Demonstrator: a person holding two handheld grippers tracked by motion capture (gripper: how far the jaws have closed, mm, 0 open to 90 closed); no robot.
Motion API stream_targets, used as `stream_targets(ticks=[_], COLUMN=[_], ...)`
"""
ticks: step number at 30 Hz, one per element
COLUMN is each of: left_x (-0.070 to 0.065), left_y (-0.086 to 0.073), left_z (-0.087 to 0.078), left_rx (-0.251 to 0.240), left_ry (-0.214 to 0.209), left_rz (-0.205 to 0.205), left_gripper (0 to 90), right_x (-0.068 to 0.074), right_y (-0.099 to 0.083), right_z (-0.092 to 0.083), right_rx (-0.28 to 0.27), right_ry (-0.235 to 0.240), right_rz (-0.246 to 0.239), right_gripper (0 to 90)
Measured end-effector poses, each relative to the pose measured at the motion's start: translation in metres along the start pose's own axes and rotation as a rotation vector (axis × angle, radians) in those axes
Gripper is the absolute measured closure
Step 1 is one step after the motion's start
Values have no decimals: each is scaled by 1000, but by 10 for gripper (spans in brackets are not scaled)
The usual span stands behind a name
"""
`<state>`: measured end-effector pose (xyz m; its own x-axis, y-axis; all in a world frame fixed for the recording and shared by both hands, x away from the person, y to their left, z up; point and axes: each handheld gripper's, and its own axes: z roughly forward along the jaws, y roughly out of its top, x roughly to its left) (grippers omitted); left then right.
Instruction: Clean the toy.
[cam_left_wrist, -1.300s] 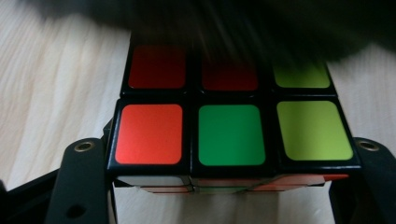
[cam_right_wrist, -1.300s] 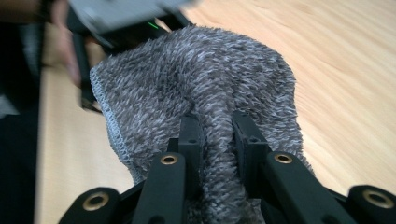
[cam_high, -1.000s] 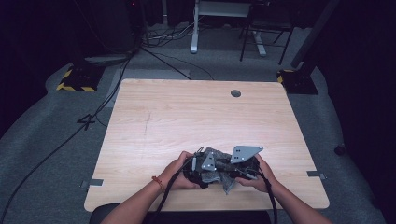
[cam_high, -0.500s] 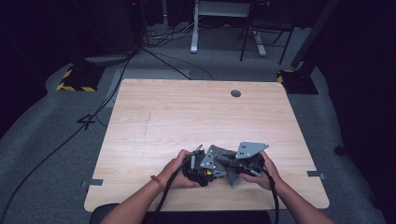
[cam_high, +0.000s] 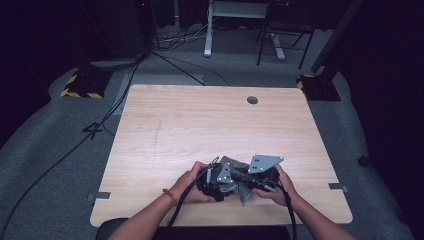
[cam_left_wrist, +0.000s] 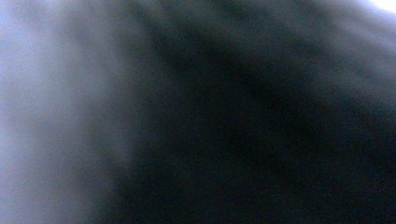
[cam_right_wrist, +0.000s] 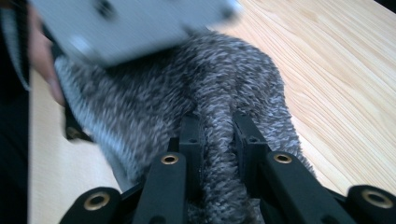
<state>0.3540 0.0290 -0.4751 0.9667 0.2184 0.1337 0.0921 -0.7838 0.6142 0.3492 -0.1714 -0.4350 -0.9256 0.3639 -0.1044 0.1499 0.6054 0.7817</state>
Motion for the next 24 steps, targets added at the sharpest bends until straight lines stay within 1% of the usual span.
stream_targets(ticks=[2,4,5,7,8,10,13,14,15,16,17,19,21,23,24], left_x=[3,6,8,9,9,8,4,2,1,-2,-3,-5,-3,1,2], left_y=[-2,-3,-4,-5,-5,-4,-1,1,3,4,6,6,4,3,2], left_z=[-4,-11,-14,-17,-17,-14,-6,-3,-1,1,2,2,0,-3,-4], left_rx=[-11,-38,-47,-47,-48,-39,-7,-1,0,-1,-3,-10,-8,-16,-18], left_ry=[3,11,15,26,22,23,14,9,3,-6,-6,-4,0,9,14], left_rz=[-11,-24,-29,-35,-38,-32,-6,-6,5,6,21,22,12,-6,-14], left_gripper=[339,338,338,338,338,338,338,338,338,338,338,338,338,338,338], right_x=[-6,-11,-13,-15,-15,-13,-3,1,5,9,13,18,17,11,6], right_y=[-4,-8,-11,-14,-13,-11,-4,-1,2,5,7,10,9,7,5], right_z=[-2,-4,-5,-7,-9,-10,-10,-9,-8,-7,-6,-2,-1,-2,-2], right_rx=[3,17,20,15,10,-4,-24,-31,-37,-45,-51,-41,-40,-32,-31], right_ry=[-19,-38,-42,-38,-39,-31,-6,3,14,28,41,38,34,13,4], right_rz=[22,26,34,48,47,43,16,1,-8,-17,-27,-54,-51,-41,-24], right_gripper=[771,773,773,773,773,773,773,773,772,772,772,771,771,771,771])
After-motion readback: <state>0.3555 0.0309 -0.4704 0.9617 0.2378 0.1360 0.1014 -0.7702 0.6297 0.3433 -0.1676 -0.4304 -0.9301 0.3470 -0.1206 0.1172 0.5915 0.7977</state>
